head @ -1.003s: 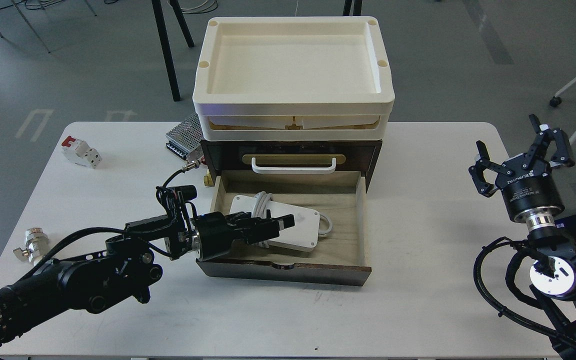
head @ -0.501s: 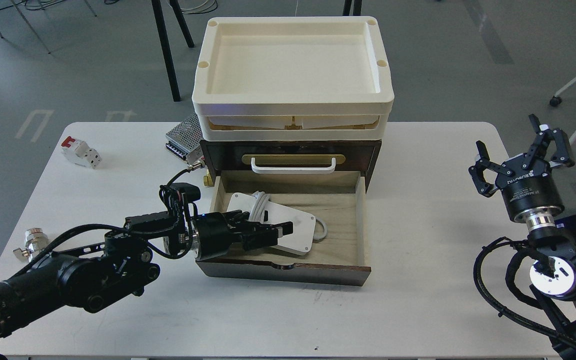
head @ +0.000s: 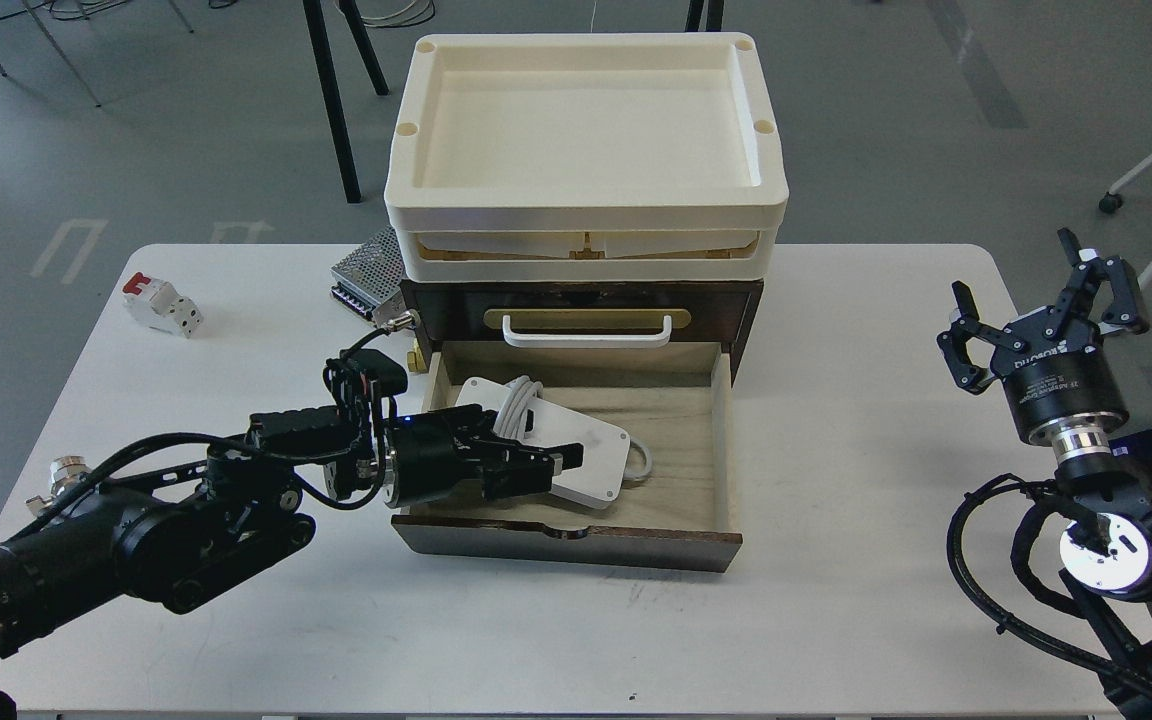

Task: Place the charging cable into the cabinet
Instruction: 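Push the charger deeper into the drawer with the left gripper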

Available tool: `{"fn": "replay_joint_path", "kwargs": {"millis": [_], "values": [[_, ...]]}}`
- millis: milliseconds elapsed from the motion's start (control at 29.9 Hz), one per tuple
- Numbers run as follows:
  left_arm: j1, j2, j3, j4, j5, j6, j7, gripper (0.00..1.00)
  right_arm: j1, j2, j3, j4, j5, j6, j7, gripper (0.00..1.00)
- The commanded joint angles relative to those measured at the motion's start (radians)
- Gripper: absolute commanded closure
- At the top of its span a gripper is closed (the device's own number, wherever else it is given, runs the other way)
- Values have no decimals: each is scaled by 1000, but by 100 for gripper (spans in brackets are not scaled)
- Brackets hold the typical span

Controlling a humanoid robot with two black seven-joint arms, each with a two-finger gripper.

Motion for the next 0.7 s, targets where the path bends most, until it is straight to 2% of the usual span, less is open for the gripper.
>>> {"fn": "replay_joint_path", "kwargs": {"millis": [0,668], "values": [[-1,6,1,1,1,0,0,0,0,0,1,0,0,0,1,1],[7,9,3,7,136,9,0,0,0,0,1,0,0,0,-1,0]]}}
